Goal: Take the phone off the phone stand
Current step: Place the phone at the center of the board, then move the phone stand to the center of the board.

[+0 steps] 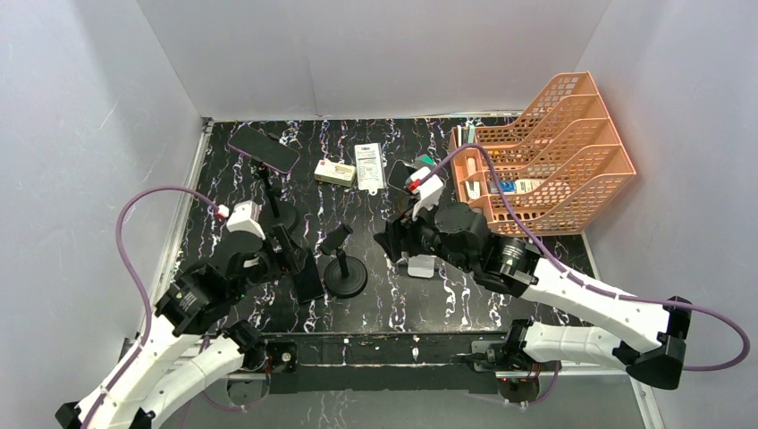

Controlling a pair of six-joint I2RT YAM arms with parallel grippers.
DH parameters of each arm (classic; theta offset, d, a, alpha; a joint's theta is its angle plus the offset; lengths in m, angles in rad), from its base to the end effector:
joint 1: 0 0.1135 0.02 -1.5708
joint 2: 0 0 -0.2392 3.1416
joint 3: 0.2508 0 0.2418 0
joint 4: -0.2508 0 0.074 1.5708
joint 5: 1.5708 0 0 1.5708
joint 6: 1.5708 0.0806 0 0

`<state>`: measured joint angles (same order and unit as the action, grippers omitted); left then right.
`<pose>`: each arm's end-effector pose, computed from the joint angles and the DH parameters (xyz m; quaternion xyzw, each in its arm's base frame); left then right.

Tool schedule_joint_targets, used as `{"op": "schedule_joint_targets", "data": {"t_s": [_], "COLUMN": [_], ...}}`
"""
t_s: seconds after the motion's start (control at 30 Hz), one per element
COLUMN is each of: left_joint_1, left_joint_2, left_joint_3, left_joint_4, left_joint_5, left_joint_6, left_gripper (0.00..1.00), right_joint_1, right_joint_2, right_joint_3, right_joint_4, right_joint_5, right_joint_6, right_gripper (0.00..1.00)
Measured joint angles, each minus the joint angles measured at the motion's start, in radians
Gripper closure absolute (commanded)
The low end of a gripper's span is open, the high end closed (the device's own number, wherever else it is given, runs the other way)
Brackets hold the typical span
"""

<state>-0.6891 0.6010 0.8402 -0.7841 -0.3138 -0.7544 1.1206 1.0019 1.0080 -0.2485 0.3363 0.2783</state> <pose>0.1431 -0.0857 0.2845 -0.1047 0.8576 -0.2181 0.4538 0.1417 0.2322 0.3404 -0.2232 0.7506 0.2904 0.5499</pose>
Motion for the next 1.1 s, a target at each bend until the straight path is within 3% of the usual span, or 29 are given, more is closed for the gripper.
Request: {"op": "schedule_joint_targets", "data": {"t_s": [0.17, 0.3, 0.57, 0.9, 1.1], "left_joint_1": [0.000, 0.000, 0.000, 0.000, 0.000], "left_joint_2": [-0.091, -0.149, -0.153, -0.229, -0.248], "left_joint_3": [0.002, 0.002, 0.000, -0.102, -0.147], "left_joint_4": [0.006, 0.066, 0.193, 0.299, 0.338], "left_joint_5": [0.016, 0.048, 0.111, 0.178, 0.204], "left_joint_6": [0.092, 0.161, 0.276, 0.298, 0.289], "left_gripper": [0.24, 0.24, 0.25, 0.25, 0.25], "right_joint_1": [0.000, 0.000, -0.008, -0.072, -0.090], "right_joint_2": [0.032, 0.065, 0.237, 0.295, 0.310], "right_joint_3": [-0.036, -0.060, -0.008, -0.003, 0.005], "right_joint_4": [0.048, 0.110, 0.177, 0.237, 0.283], "right_joint_5": [-0.137, -0.222, -0.235, -0.293, -0.357], "right_joint_6": [-0.001, 0.026, 0.043, 0.058, 0.063], "right_gripper": [0.20, 0.27, 0.32, 0.37, 0.50]}}
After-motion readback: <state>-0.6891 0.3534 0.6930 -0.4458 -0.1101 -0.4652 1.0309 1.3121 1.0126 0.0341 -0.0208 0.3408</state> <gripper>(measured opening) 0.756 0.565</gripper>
